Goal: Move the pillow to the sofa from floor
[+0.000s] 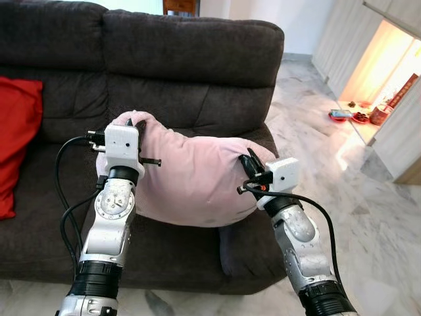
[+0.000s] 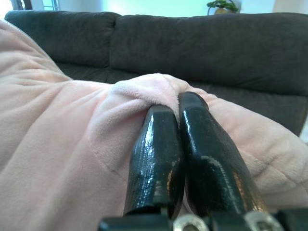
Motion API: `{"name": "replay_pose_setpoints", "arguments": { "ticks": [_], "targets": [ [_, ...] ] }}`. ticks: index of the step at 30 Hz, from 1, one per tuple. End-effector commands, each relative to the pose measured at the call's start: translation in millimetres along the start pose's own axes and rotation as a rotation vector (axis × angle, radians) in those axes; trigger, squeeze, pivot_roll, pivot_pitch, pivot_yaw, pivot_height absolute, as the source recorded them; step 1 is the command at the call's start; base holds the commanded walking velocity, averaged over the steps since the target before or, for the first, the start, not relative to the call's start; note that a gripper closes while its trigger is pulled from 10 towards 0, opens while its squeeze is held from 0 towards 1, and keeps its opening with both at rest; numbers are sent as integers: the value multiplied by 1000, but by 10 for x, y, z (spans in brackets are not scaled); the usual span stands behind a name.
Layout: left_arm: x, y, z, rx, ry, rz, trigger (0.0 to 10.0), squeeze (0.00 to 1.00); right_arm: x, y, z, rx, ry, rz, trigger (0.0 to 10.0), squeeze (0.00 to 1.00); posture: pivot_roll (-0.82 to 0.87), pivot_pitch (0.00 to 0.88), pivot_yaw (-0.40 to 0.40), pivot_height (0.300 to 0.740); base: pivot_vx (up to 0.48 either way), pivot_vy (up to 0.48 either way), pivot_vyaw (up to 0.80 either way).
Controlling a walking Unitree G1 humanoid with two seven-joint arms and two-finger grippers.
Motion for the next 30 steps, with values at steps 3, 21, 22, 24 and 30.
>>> {"name": "replay_pose_setpoints", "arguments": {
  "ticks": [3, 21, 22, 24, 30],
  "targets": [
    [175, 114, 46, -37, 75, 1, 10000, 0, 183, -48, 71, 32, 71, -20, 10000, 0, 106, 0, -89, 740, 269, 0, 0],
    [193, 118, 53, -34, 88, -4, 10000, 0, 193, -71, 65, 47, 73, -51, 10000, 0, 97, 0, -85, 740, 273, 0, 25],
    [197, 119, 55, -34, 89, -5, 10000, 0, 194, -72, 64, 46, 75, -41, 10000, 0, 98, 0, -86, 740, 274, 0, 0],
    [202, 118, 58, -34, 91, -4, 10000, 0, 196, -74, 66, 45, 77, -38, 10000, 0, 98, 0, -86, 740, 276, 0, 0],
    [214, 111, 63, -32, 97, -3, 10000, 0, 203, -82, 74, 50, 77, -35, 10000, 0, 100, 0, -90, 740, 276, 0, 0]
  ]
}}
Point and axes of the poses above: a point about 5 cm out from each wrist's last joint towards the gripper, its own z axis pointing out of the wrist towards the gripper, its own x axis along the axis of the wrist's last joint, y = z × x, the point moved 3 cm from there along z, pointing out of the wrist towards the gripper, and after that the axes turned 2 degrees about -z, right-handed, at the moved point
